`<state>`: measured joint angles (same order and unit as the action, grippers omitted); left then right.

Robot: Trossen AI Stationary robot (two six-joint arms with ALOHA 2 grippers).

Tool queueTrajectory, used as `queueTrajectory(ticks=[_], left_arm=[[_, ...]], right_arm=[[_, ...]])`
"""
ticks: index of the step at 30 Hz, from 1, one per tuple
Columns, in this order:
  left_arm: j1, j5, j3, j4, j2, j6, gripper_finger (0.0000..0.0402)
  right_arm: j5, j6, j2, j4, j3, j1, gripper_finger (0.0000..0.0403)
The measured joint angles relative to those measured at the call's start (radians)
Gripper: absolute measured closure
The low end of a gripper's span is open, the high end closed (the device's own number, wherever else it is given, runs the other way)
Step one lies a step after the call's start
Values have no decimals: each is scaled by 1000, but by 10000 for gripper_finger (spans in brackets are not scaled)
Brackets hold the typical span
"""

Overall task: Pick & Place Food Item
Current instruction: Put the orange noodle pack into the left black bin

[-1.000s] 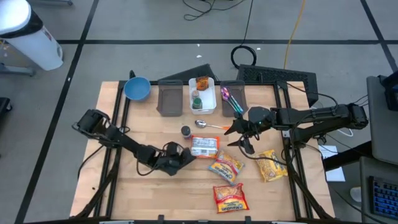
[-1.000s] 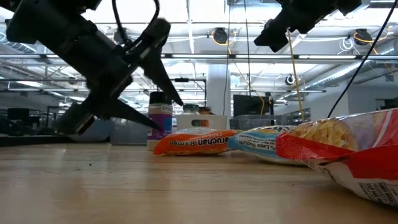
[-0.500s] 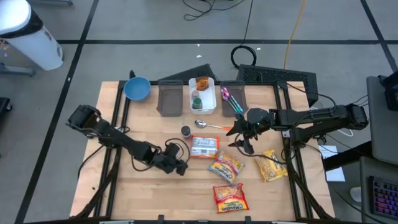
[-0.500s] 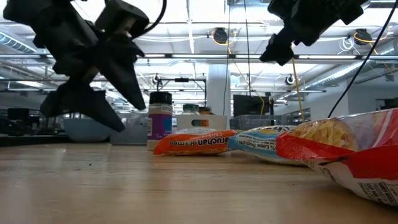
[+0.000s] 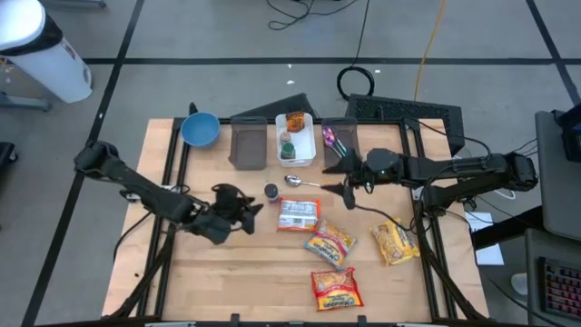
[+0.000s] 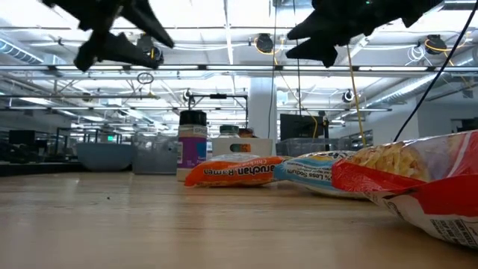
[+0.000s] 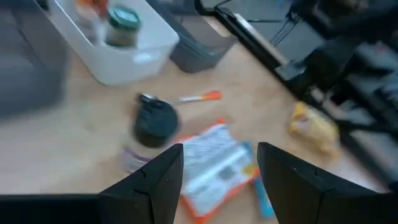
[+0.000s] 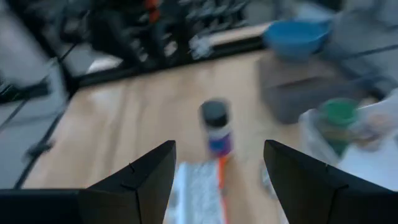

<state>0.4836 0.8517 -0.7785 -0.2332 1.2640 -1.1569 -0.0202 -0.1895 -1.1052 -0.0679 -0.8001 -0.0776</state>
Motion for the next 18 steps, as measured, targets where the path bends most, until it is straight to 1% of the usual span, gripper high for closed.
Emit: queueTrajectory(ticks=[2, 5, 7, 8, 10, 13, 16, 18], left_arm=[[17, 9, 0, -76, -29, 37, 188], [45, 7, 3, -217, -41, 39, 188], [68, 5, 27, -253, -39, 35, 188], [85, 5, 48, -243, -39, 35, 188], [126, 2, 103, -153, -39, 33, 188], [186, -31, 237, 81, -39, 92, 188], [220, -90, 367, 362, -38, 207, 188], [229, -106, 436, 496, -38, 315, 188]], right_arm=[[72, -40, -16, -49, 0, -7, 165], [175, -127, -45, -140, 0, -16, 165], [248, -166, -69, -207, 0, -16, 165], [286, -171, -84, -234, 0, -13, 165], [349, -174, -119, -268, 0, -5, 165], [436, -204, -178, -280, 0, 5, 165], [444, -247, -248, -323, 0, 7, 165], [444, -251, -293, -385, 0, 8, 165]])
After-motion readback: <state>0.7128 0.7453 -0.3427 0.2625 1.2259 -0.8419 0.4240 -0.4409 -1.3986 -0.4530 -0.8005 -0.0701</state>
